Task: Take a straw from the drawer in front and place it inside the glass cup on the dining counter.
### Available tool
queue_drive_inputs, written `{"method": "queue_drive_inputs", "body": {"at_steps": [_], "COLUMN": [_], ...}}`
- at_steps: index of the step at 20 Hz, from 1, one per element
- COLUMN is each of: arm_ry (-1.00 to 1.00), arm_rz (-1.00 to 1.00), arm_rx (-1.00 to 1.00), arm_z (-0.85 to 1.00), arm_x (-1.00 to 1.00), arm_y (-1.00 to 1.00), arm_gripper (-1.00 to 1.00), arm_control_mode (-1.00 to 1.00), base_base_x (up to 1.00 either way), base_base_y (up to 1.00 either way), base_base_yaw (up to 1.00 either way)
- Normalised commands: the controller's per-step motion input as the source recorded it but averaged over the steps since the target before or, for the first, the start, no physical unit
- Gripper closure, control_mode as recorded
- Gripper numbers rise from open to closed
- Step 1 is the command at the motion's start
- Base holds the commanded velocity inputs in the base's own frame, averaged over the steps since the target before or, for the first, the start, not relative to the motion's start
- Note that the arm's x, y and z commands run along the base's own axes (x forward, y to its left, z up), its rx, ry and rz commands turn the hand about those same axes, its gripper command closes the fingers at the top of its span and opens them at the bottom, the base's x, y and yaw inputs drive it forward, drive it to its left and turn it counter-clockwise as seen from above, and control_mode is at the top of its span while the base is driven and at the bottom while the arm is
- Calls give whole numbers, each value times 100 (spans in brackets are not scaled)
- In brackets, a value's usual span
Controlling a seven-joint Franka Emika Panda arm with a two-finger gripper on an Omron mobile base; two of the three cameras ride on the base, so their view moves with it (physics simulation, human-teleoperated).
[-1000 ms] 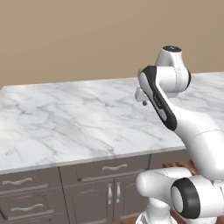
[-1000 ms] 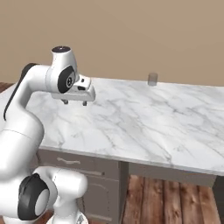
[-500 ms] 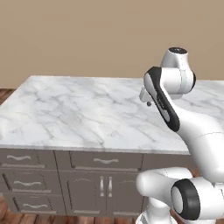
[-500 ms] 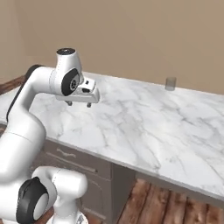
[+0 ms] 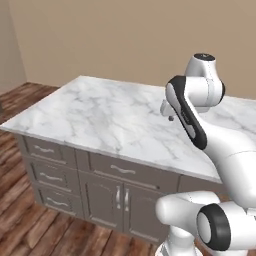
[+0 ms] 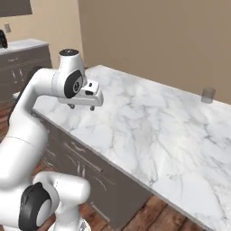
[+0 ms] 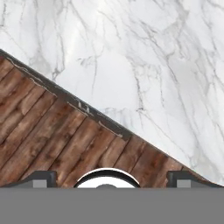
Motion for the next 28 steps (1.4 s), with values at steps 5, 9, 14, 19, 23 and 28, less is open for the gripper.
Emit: {"method": "queue_drive_inputs", "body": {"at_steps": [5,9,14,19,23,28], "arm_ry": [0,0,0,3,0,0], "arm_rz": [0,0,0,16,0,-5], "arm_rx": [0,0,0,1,-14,-30], "arm_z": [0,0,0,-14,-14,-22], "arm_x": [0,0,0,1,0,3], "arm_y": [0,0,0,-10,76,100], "arm_gripper": [-100,-100,-100,-100,-100,-100], "arm_control_mode": [100,100,100,-100,-100,-100], "base_base_x": [9,9,10,0,0,0], "base_base_y": [-56,-51,-45,0,0,0], "base_base_yaw": [46,42,37,0,0,0]}}
